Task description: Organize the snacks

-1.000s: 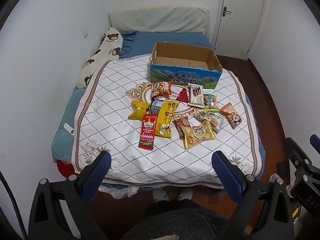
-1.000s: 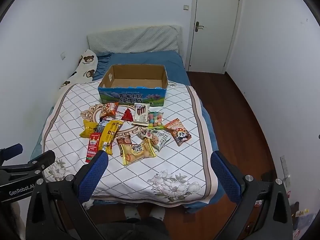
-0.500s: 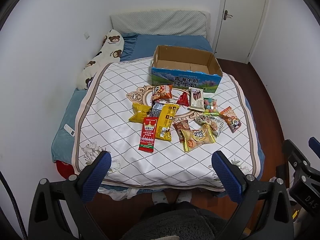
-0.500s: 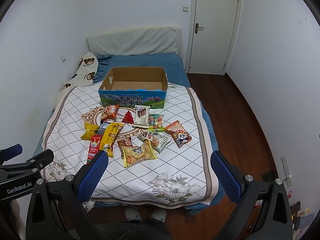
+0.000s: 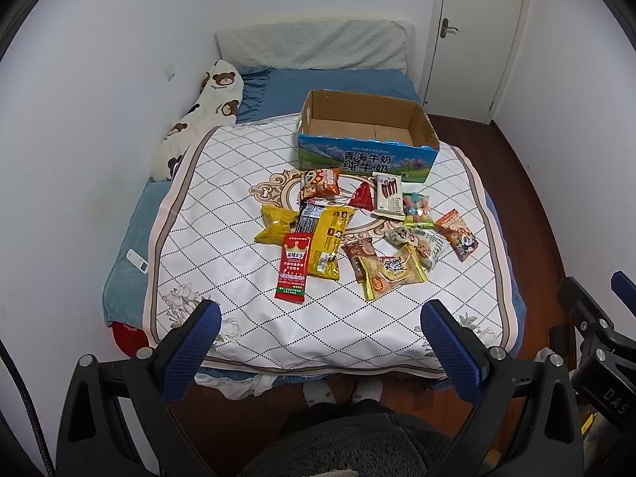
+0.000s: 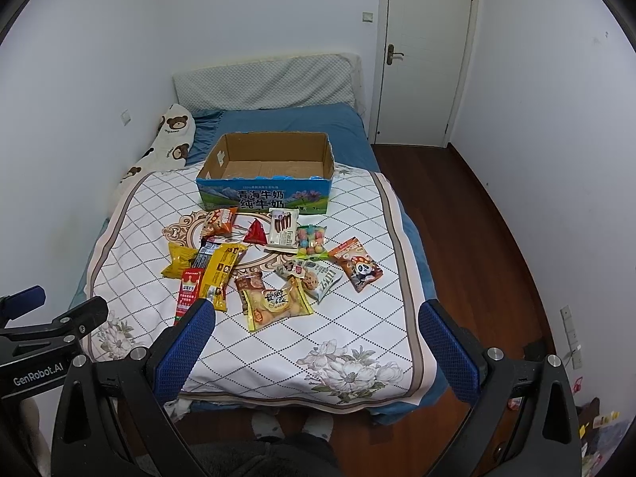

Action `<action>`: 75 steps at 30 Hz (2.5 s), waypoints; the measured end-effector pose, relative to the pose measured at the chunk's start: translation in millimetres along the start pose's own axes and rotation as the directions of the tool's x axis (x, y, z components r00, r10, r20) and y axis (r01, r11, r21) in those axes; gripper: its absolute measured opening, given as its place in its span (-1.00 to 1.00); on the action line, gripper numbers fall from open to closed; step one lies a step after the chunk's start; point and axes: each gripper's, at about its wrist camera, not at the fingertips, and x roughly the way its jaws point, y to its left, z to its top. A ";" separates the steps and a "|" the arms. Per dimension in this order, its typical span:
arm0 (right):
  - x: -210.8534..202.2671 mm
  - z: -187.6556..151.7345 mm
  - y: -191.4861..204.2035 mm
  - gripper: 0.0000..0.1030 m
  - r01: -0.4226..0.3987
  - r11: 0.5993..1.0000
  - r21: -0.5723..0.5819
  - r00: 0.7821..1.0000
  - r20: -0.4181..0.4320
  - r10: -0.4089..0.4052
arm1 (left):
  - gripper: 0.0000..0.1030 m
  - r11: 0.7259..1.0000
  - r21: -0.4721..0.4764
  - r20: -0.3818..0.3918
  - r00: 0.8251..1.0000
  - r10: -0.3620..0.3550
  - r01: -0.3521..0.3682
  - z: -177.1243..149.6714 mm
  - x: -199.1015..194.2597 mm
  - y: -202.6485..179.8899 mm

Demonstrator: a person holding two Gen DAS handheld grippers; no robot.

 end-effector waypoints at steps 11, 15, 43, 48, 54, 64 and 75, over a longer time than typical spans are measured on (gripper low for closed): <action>-1.6 -1.4 2.9 1.00 -0.002 1.000 0.008 1.000 0.004 0.002 | 1.00 1.000 0.003 0.001 1.000 -0.003 0.003 0.1 -1.7 0.7; -2.7 -1.8 3.5 1.00 -0.006 1.000 0.014 1.000 0.005 0.006 | 1.00 1.000 0.003 0.001 1.000 -0.004 0.004 -0.1 -2.0 0.7; -1.4 -0.1 -2.4 1.00 -0.020 0.999 0.030 1.000 0.004 0.020 | 1.00 1.000 0.000 -0.004 1.000 -0.005 0.005 -3.3 -4.4 0.8; -0.1 -0.2 -2.3 1.00 -0.022 0.999 0.031 1.000 0.002 0.022 | 1.00 1.000 -0.001 -0.012 1.000 -0.008 0.008 -4.9 -3.7 0.7; 10.3 1.6 2.3 1.00 -0.025 0.999 0.042 1.000 -0.011 0.025 | 1.00 1.000 -0.003 -0.019 1.000 0.007 -0.007 4.8 14.5 14.6; 101.9 -2.2 25.7 1.00 -0.047 0.990 0.131 0.990 -0.123 0.064 | 1.00 0.995 0.023 -0.173 0.980 0.095 -0.092 36.5 158.6 70.6; 277.0 -23.6 32.1 1.00 -0.017 0.967 0.256 0.912 -0.391 0.120 | 1.00 0.994 0.103 -0.412 0.908 0.070 -0.030 37.4 323.1 72.0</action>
